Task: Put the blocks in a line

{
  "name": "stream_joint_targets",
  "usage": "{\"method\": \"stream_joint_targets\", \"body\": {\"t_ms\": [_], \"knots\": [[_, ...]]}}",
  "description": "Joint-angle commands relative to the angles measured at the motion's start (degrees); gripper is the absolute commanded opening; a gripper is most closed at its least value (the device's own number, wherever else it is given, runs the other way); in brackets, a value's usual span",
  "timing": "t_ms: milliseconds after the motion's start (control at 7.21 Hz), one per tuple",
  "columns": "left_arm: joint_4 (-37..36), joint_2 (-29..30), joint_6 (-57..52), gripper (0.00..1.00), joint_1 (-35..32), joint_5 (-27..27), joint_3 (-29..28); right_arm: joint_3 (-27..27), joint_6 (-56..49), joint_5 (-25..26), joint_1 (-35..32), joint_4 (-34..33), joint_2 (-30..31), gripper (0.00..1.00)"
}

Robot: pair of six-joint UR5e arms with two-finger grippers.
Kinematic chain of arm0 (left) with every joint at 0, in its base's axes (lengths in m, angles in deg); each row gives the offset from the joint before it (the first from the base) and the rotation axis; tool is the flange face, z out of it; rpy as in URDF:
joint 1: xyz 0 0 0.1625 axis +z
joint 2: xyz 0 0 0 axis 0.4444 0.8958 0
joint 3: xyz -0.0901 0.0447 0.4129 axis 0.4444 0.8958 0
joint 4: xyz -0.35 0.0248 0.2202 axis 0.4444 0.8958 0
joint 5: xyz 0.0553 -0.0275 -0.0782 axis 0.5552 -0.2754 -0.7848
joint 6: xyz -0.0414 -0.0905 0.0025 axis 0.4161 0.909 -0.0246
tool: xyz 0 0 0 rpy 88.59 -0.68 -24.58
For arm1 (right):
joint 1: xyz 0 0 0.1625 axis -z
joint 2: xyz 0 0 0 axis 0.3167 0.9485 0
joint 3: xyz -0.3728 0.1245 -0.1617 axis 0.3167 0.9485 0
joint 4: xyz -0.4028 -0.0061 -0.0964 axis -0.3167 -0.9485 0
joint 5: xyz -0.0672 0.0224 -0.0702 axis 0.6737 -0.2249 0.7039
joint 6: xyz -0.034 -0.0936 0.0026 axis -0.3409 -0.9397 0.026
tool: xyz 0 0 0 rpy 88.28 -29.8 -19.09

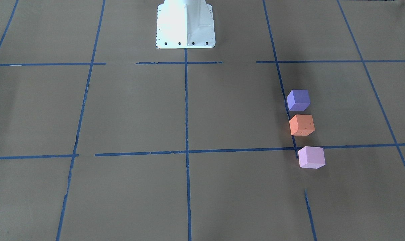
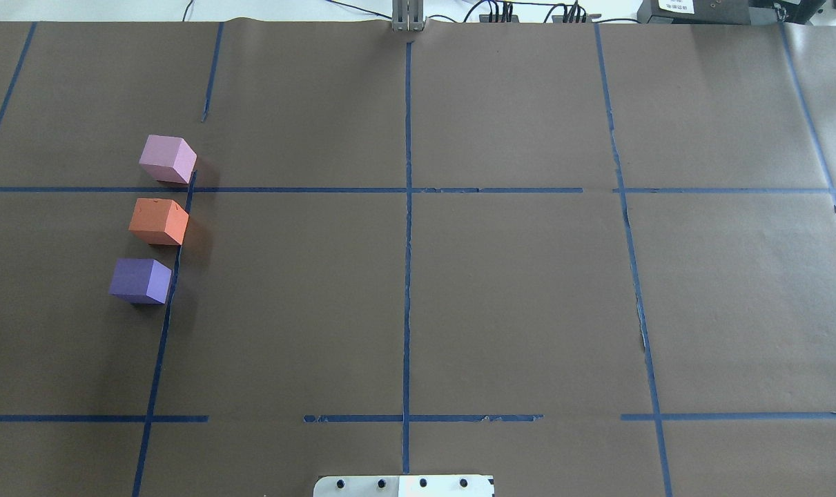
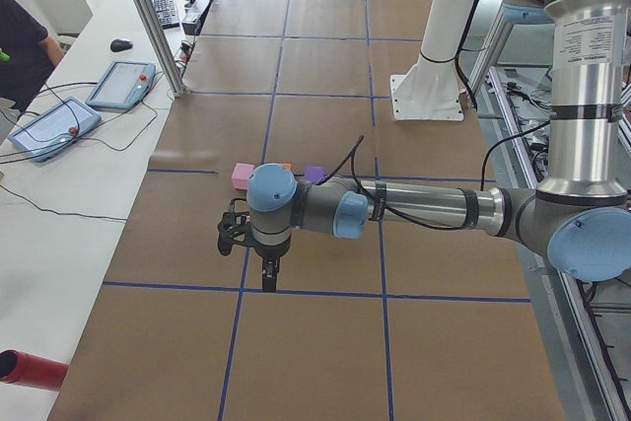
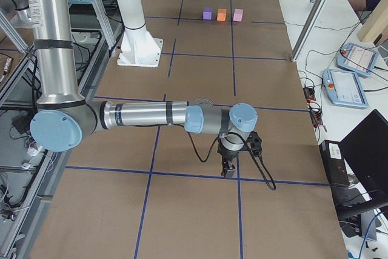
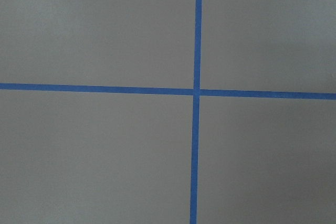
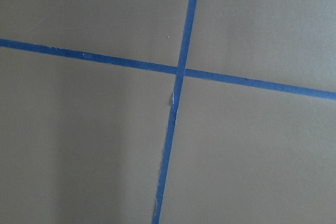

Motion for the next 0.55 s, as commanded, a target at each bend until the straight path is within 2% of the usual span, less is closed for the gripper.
{"method": "stream_joint_targets", "body": {"t_ms": [0, 416], "knots": [[0.05, -0.05, 0.00, 1.00, 0.03, -0.11, -0.57, 0.00, 0.00, 0.00, 0.00, 0.00, 0.00, 1.00], [-0.04, -0.05, 0.00, 1.00, -0.06, -0.20, -0.49, 0.00, 0.00, 0.00, 0.00, 0.00, 0.00, 1.00]]}}
